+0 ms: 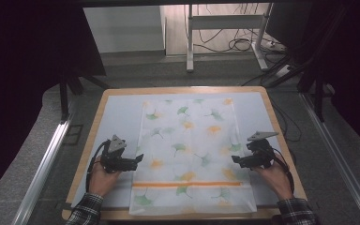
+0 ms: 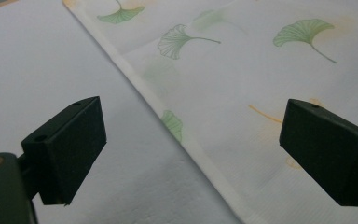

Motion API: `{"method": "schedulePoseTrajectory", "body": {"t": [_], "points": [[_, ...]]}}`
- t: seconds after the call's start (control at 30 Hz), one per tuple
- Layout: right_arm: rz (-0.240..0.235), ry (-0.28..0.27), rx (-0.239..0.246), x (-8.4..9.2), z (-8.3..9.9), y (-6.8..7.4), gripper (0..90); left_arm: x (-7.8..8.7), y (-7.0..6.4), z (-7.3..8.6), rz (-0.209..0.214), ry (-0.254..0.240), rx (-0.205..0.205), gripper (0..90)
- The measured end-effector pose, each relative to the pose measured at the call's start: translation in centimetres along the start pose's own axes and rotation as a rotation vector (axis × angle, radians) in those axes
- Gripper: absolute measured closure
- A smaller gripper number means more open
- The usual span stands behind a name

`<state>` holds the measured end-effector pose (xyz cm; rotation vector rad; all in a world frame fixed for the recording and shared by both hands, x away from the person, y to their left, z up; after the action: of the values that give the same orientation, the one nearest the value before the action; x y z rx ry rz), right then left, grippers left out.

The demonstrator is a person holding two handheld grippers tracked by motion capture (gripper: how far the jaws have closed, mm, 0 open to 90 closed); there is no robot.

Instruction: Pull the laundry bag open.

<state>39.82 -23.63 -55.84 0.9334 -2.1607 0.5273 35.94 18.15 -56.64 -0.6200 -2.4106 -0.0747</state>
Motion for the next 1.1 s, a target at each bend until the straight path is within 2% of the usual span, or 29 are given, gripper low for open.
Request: {"method": "schedulePoseTrajectory", "body": {"t": [0.1,0.37,0.53,0.6,0.7,0.73,0.83,0.87,0.97,1.0,1.03,1.07,1.1], "points": [[-0.006,-0.003,0.014,0.4,0.4,0.5,9.9,0.2,-0.5,0.1,0.014,0.005,-0.007,6.8],[-0.007,-0.007,0.057,1.0,1.0,1.1,6.1,0.7,-0.6,0.8,0.042,0.025,-0.001,8.0],[-0.016,-0.014,0.075,1.4,1.3,1.7,5.3,1.0,-1.1,1.1,0.034,0.036,-0.028,9.8],[-0.035,-0.029,0.093,1.8,1.3,2.2,4.7,1.1,-1.4,1.3,0.029,0.041,-0.046,10.4],[-0.043,-0.031,0.094,2.0,1.5,2.5,4.7,1.2,-1.5,1.4,0.025,0.045,-0.057,10.4],[-0.063,-0.031,0.102,2.3,1.8,2.8,4.5,1.2,-1.6,1.5,0.024,0.044,-0.068,10.4],[-0.078,-0.033,0.111,2.5,2.0,3.1,4.4,1.2,-1.6,1.5,0.022,0.040,-0.080,10.4],[-0.092,-0.036,0.119,2.7,2.3,3.4,4.4,1.2,-1.7,1.6,0.036,0.040,-0.088,10.2],[-0.099,-0.037,0.141,3.0,2.6,3.7,4.3,1.1,-1.8,1.7,0.052,0.043,-0.080,10.1],[-0.102,-0.033,0.144,3.2,2.7,3.8,4.3,1.1,-1.8,1.7,0.068,0.039,-0.057,10.1],[-0.102,-0.033,0.144,3.2,2.7,3.8,4.3,1.1,-1.8,1.7,0.068,0.039,-0.057,9.1],[-0.109,-0.036,0.158,3.4,3.0,4.1,3.9,1.2,-1.8,1.6,0.085,0.026,-0.026,8.2],[-0.112,-0.035,0.167,3.5,3.2,4.2,3.8,1.2,-1.8,1.6,0.085,0.026,-0.026,8.3]]}}
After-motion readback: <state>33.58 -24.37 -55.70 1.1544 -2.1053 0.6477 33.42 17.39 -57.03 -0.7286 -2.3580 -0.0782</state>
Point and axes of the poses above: each handheld gripper's, and its own axes: x roughly backward along the jaws, z roughly out of its underside, y roughly to its left, the point moved 8 cm from there along -x, roughly forward along the jaws, and after that the axes turned 10 degrees about x, right-handed, at the moved point
